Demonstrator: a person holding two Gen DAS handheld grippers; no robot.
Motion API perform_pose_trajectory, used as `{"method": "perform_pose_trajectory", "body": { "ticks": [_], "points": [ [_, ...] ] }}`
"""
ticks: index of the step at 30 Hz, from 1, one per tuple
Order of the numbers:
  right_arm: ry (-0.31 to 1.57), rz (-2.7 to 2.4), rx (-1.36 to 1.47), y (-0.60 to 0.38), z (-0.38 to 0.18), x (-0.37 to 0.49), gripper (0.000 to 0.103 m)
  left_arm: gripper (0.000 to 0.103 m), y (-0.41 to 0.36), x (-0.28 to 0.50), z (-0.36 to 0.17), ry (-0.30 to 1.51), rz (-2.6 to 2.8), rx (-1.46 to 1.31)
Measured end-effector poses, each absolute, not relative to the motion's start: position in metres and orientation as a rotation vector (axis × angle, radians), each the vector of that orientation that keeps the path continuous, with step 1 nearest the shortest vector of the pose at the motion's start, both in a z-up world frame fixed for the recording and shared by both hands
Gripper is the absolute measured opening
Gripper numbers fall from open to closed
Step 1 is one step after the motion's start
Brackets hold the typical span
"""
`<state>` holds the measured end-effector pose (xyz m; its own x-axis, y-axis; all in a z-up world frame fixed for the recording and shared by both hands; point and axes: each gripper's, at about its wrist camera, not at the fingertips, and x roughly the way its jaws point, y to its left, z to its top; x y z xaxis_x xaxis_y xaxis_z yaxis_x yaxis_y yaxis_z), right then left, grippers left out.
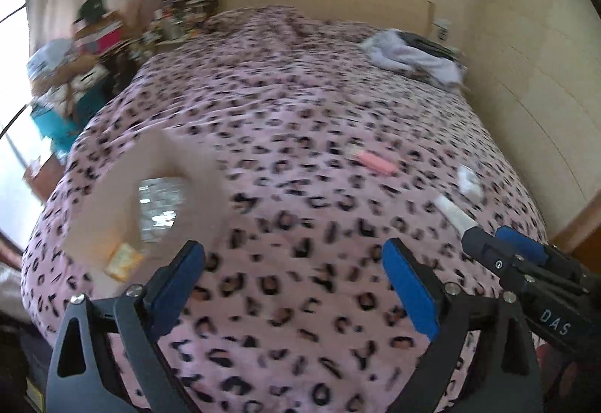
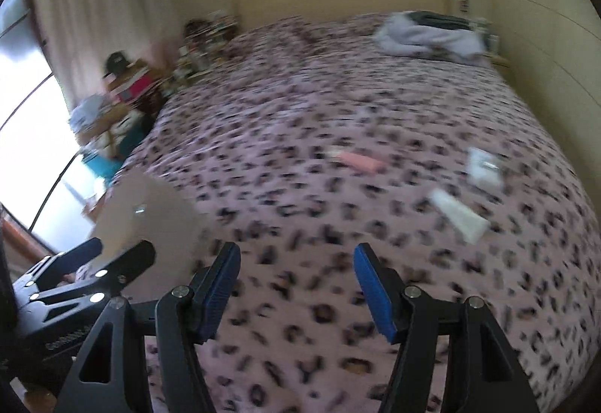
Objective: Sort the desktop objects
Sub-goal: 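Move both tools back toward the pink roller and white lotion tube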
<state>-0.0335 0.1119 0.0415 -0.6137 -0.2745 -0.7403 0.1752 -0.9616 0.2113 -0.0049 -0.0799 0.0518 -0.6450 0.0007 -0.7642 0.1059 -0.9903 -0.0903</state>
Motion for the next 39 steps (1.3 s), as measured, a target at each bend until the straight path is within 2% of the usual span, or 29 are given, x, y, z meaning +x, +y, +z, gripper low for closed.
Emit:
{"method": "perform_pose_trajectory", "body": {
  "ticks": [6, 14, 26, 39],
  "points": [
    [-0.278, -2.764, 1.288, 0.195, 0.01, -0.007, 0.066, 0.103, -0.017, -0.01, 0.028, 0.119, -2.871, 1.37],
    [-0.391, -2.828, 1.35, 0.241, -0.039, 0.008, 0.066, 0.103, 0.029, -0.022, -0.02, 0.08, -2.89, 1.494],
    [-0.417, -2.764, 1.393, 0.243, -0.075, -0.028, 0.066, 0.103, 0.035, -0.063, -0.06, 0.078, -2.846, 1.568],
    [-0.412, -2.79, 1.358, 0.262, -0.079, -0.083, 0.066, 0.103, 0.028, -0.131, -0.065, 0.117, -2.843, 1.554]
  ]
}}
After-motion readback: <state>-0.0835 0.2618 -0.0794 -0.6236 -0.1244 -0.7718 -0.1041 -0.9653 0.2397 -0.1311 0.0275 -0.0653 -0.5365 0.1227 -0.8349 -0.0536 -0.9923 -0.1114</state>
